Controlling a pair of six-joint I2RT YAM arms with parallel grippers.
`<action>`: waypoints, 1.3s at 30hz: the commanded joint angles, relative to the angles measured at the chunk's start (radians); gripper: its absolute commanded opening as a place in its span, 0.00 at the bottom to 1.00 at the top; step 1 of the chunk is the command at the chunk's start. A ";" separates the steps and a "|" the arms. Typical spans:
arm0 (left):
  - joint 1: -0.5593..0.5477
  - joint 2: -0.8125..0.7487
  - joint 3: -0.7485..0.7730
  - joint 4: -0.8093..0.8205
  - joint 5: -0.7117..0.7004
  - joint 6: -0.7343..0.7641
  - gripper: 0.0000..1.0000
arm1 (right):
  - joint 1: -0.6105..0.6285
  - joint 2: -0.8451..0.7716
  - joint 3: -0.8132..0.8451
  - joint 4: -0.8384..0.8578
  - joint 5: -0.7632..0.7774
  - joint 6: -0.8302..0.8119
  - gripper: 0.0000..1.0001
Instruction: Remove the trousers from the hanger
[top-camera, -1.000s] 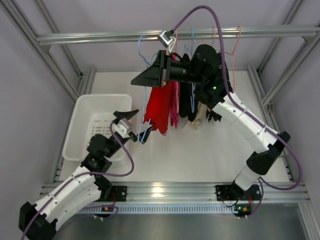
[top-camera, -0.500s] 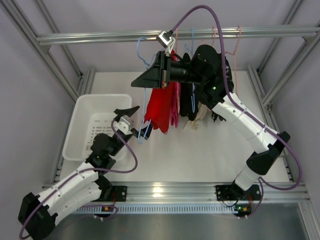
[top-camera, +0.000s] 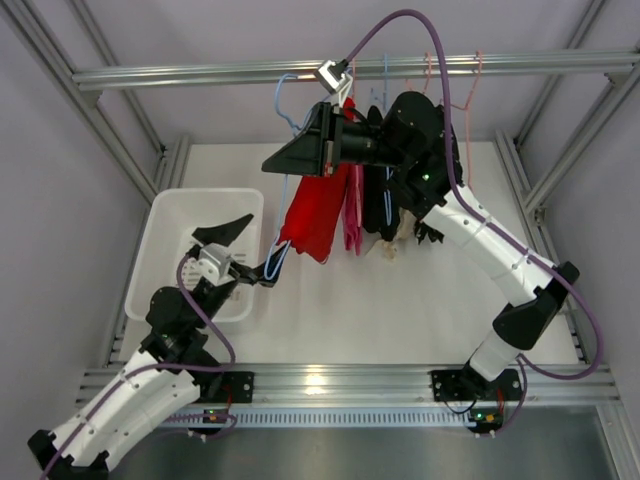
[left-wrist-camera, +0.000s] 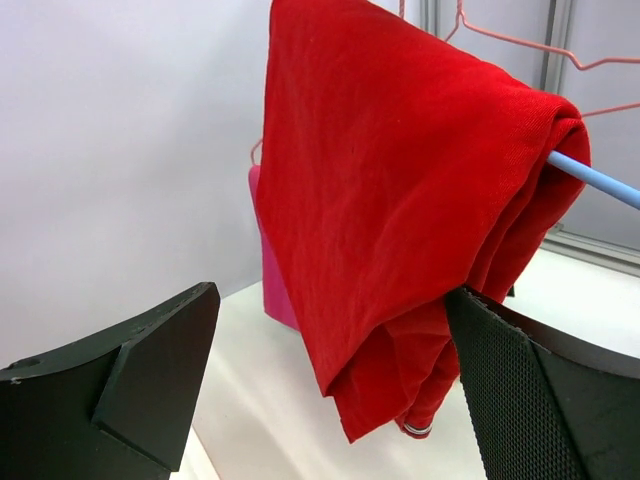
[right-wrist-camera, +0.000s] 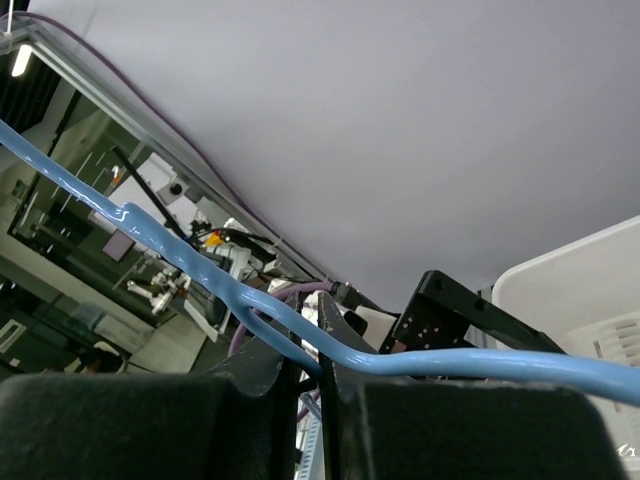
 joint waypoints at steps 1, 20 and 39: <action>-0.003 0.048 0.011 0.027 0.020 -0.036 0.99 | -0.002 -0.043 0.024 0.213 0.002 -0.041 0.00; -0.003 -0.072 -0.022 -0.195 0.049 -0.019 0.99 | -0.002 -0.004 0.064 0.210 0.000 -0.042 0.00; -0.003 0.147 0.014 0.126 -0.077 -0.071 0.99 | 0.024 -0.023 0.021 0.208 -0.006 -0.050 0.00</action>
